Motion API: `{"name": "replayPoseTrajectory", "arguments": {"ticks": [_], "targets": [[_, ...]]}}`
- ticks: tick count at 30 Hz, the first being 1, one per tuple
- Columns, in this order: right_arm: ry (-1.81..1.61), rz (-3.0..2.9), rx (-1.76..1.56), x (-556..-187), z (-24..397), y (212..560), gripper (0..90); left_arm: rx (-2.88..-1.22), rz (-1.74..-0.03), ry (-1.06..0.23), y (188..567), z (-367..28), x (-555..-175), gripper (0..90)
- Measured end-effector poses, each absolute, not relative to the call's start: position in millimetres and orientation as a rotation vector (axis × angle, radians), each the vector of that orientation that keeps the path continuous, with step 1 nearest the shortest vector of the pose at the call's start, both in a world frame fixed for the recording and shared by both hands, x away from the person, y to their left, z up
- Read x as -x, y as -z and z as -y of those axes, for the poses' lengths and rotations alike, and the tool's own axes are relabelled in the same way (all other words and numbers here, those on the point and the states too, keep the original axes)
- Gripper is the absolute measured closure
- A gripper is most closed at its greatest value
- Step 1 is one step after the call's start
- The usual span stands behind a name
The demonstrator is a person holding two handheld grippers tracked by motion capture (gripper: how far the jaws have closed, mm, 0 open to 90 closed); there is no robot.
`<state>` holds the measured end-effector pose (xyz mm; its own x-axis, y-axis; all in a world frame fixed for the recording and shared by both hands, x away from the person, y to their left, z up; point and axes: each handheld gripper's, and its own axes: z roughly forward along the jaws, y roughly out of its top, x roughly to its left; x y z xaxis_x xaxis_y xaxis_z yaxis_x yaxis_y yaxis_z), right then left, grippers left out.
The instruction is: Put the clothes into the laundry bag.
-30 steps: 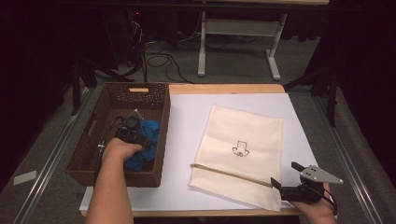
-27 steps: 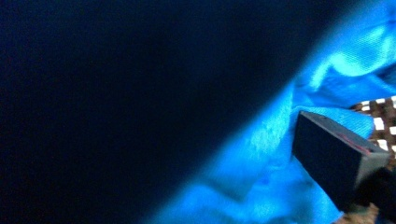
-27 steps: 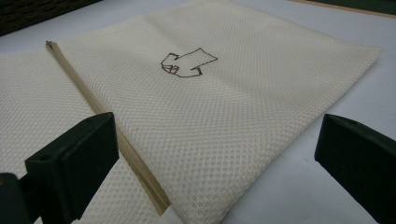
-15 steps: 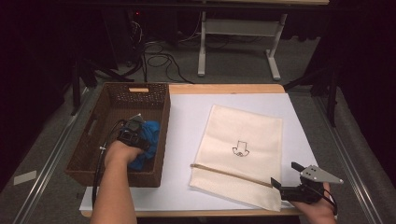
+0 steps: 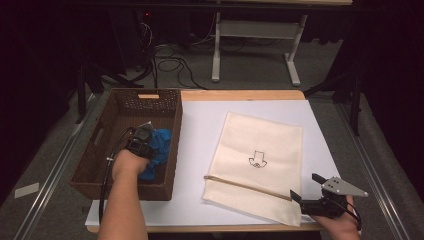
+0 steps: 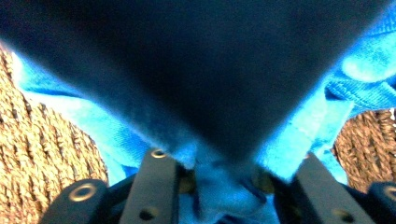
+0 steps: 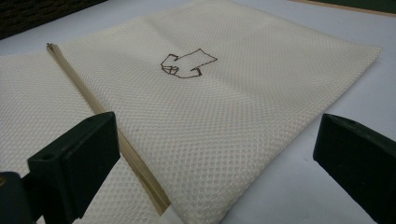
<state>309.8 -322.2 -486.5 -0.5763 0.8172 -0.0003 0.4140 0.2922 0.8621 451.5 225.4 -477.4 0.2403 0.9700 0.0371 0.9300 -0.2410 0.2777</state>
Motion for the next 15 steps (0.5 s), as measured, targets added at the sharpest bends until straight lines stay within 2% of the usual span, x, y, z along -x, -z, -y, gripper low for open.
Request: {"name": "replayPoseTrajectory", "arguments": {"ticks": [6,15], "targets": [[-1.218,-2.120,-1.101,-310.2,323.4,486.2,1.3,-2.297,-1.792,-0.314,471.9,-225.5,-451.0,74.3],[-1.236,-2.105,-1.115,-309.5,325.5,484.1,1.4,-2.210,-1.730,-0.490,449.5,-226.8,-438.9,74.4]]}}
